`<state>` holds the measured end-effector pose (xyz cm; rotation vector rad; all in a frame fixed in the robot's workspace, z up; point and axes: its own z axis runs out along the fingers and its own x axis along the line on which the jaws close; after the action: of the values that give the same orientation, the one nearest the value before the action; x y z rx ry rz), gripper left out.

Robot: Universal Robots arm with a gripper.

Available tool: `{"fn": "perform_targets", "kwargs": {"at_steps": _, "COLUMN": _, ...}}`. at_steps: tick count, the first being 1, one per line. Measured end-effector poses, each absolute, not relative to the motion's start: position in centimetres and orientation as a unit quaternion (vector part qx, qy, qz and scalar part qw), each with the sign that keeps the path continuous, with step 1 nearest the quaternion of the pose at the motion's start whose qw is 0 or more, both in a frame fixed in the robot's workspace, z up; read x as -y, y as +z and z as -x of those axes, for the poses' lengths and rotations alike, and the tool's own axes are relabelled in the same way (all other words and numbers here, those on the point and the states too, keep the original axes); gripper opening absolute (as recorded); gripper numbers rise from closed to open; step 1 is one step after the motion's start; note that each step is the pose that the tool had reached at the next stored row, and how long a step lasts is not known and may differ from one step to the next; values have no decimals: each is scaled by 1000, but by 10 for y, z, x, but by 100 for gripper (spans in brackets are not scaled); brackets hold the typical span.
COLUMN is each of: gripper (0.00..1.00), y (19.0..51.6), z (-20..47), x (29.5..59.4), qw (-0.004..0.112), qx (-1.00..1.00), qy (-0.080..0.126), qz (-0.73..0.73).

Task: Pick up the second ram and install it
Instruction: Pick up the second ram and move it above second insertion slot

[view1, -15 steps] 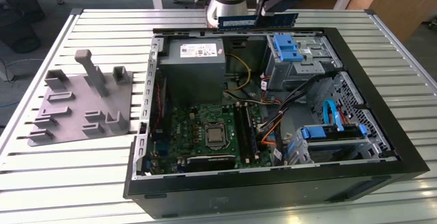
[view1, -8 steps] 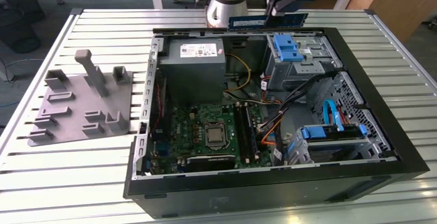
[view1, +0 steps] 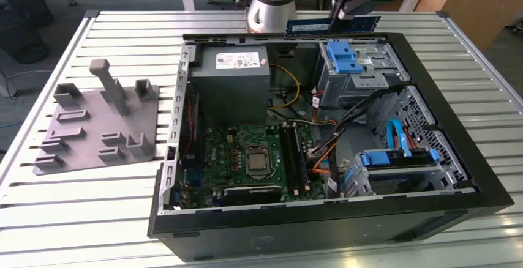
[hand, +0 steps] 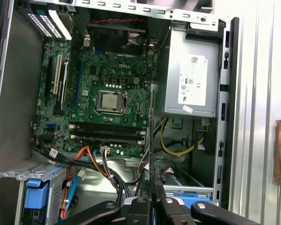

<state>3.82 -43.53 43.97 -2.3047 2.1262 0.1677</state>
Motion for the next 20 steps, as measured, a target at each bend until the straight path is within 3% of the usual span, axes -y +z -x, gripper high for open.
{"fn": "perform_targets", "kwargs": {"at_steps": 20, "gripper": 14, "y": 439, "z": -81, "x": 435, "qw": 0, "qx": -677, "qy": 54, "qz": 734}}
